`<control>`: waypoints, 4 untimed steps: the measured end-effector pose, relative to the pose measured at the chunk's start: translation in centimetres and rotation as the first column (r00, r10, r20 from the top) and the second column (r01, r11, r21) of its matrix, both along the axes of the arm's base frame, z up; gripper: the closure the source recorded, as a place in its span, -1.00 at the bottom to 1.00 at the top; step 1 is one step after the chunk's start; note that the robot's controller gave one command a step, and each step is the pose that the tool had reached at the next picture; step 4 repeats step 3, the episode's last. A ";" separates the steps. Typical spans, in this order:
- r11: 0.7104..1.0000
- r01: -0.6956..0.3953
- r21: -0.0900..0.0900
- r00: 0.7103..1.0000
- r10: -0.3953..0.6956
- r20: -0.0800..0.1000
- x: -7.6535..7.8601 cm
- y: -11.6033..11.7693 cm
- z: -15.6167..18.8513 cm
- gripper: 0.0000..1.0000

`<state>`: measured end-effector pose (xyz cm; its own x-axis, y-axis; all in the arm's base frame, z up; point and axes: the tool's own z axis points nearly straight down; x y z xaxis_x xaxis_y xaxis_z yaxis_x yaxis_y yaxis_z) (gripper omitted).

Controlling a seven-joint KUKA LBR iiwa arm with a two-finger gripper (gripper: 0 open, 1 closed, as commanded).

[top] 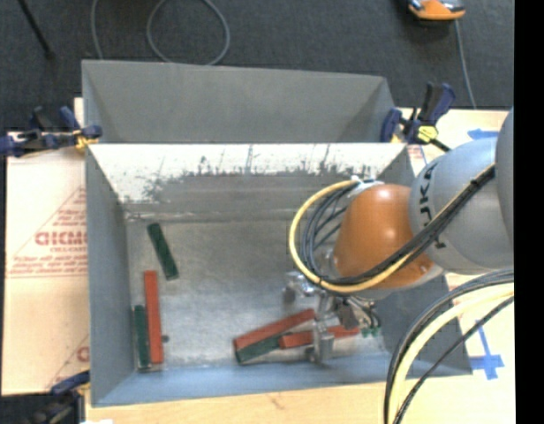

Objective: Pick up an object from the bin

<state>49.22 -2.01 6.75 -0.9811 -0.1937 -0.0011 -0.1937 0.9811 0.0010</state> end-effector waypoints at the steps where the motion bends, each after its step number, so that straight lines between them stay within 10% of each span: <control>1: 1.000 -0.001 -0.001 1.000 0.001 0.003 0.1 -0.2 0.3 1.00; 2: 1.000 0.018 0.001 1.000 -0.018 0.011 2.5 4.9 11.0 1.00; 3: 0.999 0.040 -0.004 0.999 -0.040 0.012 5.4 -1.2 15.9 1.00; 4: 0.999 0.040 -0.004 0.999 -0.040 0.012 5.4 -1.2 15.9 1.00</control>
Offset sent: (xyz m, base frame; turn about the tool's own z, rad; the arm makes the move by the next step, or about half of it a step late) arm 0.0000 0.0000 0.0000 0.0000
